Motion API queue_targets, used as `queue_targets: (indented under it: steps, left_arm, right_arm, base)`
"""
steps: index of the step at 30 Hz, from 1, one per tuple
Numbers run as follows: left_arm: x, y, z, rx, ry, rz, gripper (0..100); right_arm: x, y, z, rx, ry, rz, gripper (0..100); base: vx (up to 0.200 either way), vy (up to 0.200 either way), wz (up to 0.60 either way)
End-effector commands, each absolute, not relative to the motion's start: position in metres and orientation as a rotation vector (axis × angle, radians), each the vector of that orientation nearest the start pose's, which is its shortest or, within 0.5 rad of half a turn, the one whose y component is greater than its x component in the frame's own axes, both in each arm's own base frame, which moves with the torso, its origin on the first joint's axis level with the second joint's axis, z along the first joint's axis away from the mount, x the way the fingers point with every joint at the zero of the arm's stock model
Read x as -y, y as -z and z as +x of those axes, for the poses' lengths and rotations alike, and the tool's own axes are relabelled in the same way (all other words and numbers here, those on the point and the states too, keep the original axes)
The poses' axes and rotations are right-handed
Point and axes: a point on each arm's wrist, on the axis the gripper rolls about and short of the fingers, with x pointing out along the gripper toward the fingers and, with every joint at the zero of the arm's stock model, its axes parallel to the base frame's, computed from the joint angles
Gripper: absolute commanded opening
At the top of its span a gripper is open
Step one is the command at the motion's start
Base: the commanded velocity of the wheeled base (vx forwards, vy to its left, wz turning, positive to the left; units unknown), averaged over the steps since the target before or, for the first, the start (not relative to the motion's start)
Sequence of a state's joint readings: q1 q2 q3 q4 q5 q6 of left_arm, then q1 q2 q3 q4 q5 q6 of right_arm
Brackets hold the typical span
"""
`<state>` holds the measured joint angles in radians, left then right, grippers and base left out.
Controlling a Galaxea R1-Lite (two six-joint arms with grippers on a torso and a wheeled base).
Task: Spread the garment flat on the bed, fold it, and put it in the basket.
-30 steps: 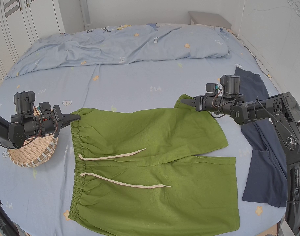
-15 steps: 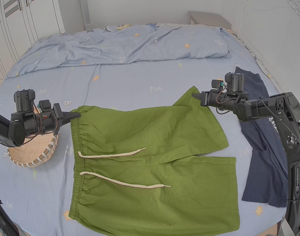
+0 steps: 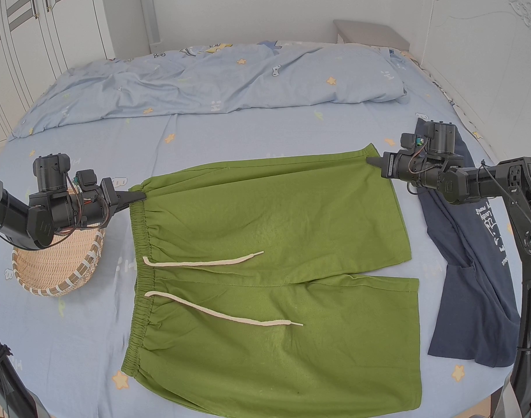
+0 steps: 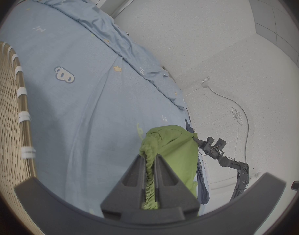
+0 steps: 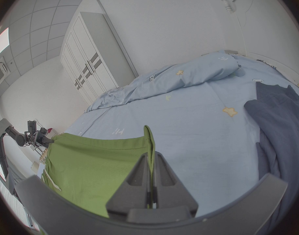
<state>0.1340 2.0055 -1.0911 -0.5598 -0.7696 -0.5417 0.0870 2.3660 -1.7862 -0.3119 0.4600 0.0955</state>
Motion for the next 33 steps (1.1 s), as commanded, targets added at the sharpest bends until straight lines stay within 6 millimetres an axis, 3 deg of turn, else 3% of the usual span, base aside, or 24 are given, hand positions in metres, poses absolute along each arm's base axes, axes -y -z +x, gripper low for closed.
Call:
queue_targets:
  steps: [1, 13, 14, 15, 22, 27, 33]
  left_arm:
    - [-0.039, -0.128, 0.397, -0.515, 0.512, -0.681, 0]
    - [-0.038, -0.121, 0.411, -0.505, 0.475, -0.668, 0]
    - [-0.038, -0.121, 0.412, -0.504, 0.476, -0.667, 0]
    - [-0.037, -0.121, 0.412, -0.502, 0.476, -0.666, 100]
    - [-0.036, -0.123, 0.412, -0.492, 0.456, -0.66, 100]
    - [-0.035, -0.128, 0.407, -0.487, 0.457, -0.656, 100]
    - [-0.034, -0.171, 0.375, -0.402, 0.416, -0.622, 100]
  right_arm:
    - [-0.05, -0.15, 0.494, -0.295, -0.519, 0.143, 0]
    - [-0.05, -0.141, 0.498, -0.309, -0.516, 0.147, 0]
    - [-0.05, -0.141, 0.498, -0.311, -0.516, 0.148, 100]
    - [-0.05, -0.14, 0.498, -0.312, -0.516, 0.148, 100]
    - [-0.05, -0.14, 0.498, -0.311, -0.516, 0.148, 100]
    - [-0.039, -0.147, 0.491, -0.315, -0.492, 0.171, 100]
    - [-0.015, -0.185, 0.439, -0.327, -0.44, 0.205, 100]
  base:
    - [0.0, 0.0, 0.0]
    - [0.0, 0.0, 0.0]
    - [0.0, 0.0, 0.0]
    - [0.0, 0.0, 0.0]
    - [0.0, 0.0, 0.0]
    - [0.0, 0.0, 0.0]
    - [0.0, 0.0, 0.0]
